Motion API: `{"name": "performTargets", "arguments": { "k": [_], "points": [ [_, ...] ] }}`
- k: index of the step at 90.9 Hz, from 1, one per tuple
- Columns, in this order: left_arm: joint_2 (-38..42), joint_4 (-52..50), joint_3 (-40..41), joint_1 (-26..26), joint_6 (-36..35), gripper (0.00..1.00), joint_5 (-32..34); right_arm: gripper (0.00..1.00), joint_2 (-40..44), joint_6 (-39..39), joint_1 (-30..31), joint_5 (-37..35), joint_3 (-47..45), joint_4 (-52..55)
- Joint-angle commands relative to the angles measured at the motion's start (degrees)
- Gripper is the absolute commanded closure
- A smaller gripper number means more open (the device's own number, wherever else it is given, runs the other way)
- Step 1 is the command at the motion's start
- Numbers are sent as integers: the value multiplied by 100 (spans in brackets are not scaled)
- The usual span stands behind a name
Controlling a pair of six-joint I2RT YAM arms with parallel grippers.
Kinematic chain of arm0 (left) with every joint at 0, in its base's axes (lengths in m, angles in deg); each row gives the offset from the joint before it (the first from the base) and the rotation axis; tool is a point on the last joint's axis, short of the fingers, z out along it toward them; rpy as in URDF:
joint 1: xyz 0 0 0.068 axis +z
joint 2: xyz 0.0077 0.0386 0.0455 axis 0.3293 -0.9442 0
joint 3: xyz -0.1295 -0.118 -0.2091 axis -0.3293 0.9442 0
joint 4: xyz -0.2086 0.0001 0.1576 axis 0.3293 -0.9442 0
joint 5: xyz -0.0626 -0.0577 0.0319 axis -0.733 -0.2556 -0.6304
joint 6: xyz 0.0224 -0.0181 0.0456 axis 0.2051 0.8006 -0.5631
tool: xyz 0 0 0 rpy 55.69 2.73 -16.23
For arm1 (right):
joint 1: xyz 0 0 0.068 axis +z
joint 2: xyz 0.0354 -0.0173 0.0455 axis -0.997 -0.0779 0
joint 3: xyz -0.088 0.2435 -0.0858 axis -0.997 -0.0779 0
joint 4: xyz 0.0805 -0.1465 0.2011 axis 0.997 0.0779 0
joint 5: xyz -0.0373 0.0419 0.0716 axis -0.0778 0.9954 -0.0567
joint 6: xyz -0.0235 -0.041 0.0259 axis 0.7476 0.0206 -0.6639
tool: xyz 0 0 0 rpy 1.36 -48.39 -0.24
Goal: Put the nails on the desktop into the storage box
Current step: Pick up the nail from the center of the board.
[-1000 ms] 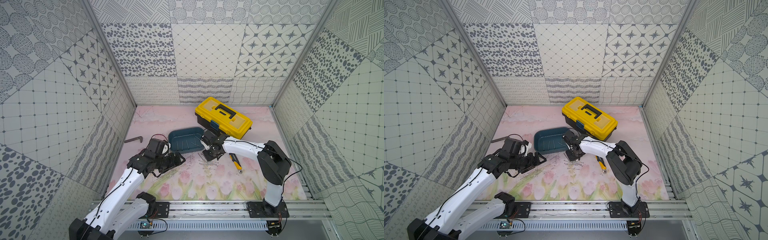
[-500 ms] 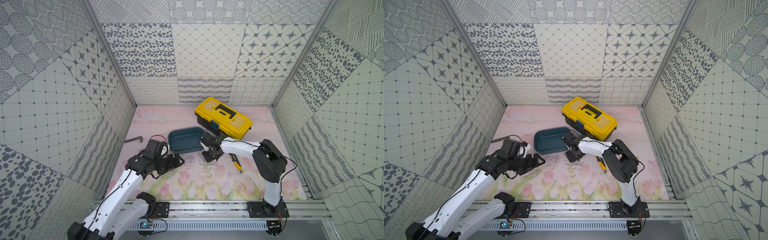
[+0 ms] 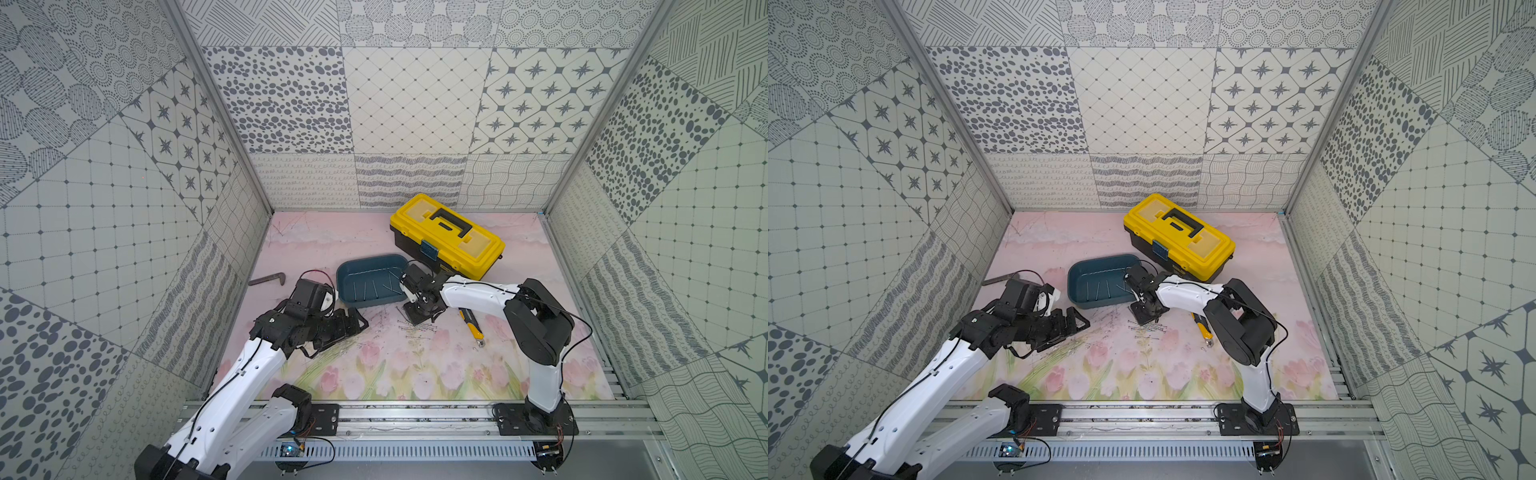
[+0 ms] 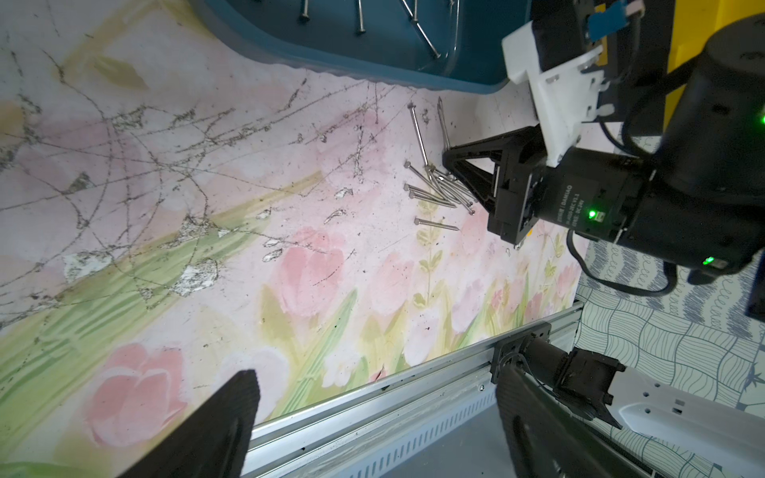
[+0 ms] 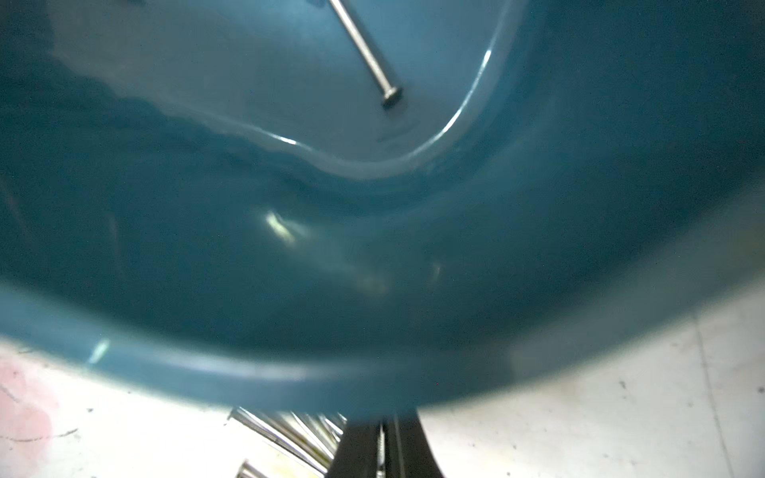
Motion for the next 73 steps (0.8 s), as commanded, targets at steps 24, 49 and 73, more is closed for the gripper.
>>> {"name": "performTargets", "arguments": {
  "k": [24,49,73],
  "points": [
    [-19,1189,161,60,410,0,-650,98,1296,-210,28,356,-596,325],
    [-194,3373,641,16,1591,1,-1281,100,2418,-413,-108,1089,-1045,52],
    [-886,4888,470,-373,1937,11,-1757,100,3196,-900,-264,2032,-1140,-571]
  ]
}}
